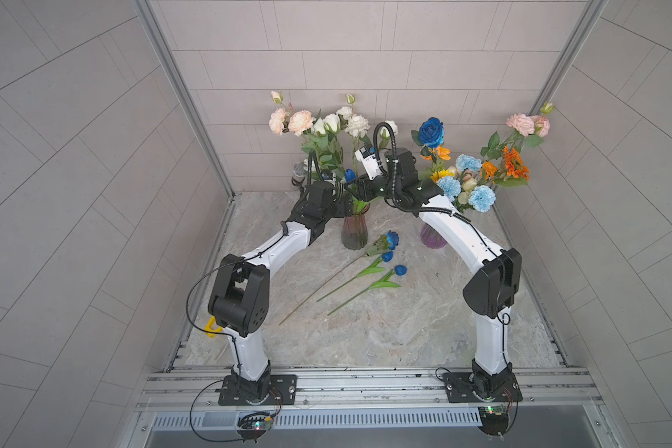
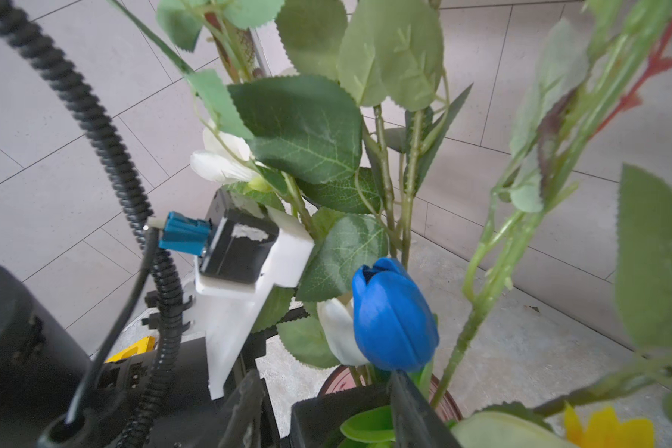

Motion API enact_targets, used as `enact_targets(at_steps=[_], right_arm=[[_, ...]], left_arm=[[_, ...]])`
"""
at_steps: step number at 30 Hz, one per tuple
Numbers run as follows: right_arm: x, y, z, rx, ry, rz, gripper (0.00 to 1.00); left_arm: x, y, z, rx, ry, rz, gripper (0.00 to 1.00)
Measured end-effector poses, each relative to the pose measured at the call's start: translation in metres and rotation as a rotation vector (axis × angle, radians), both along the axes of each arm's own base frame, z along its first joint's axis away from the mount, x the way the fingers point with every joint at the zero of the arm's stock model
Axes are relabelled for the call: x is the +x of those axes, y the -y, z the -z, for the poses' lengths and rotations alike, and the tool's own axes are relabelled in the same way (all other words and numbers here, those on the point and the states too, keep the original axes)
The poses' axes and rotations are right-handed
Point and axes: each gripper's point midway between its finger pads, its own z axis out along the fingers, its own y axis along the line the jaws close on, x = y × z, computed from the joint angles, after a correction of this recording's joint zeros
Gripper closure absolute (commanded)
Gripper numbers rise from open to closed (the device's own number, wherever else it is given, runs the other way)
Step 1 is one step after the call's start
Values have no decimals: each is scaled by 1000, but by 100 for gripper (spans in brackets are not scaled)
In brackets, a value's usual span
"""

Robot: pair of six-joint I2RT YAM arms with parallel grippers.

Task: Pick out blue flowers from the vase
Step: Pick up the flower from the vase.

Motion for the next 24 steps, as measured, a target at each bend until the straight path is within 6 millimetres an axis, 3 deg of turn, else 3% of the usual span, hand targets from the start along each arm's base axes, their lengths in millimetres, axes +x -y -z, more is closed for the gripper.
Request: enact_targets(at_steps=[7, 24], right_arm=[[20, 10, 8, -14, -6, 25, 49], [30, 11, 18, -47, 3, 28, 57]], left_arm=[[0, -1, 1, 7, -2, -4, 6], [-1, -2, 2, 10, -7, -5, 7]])
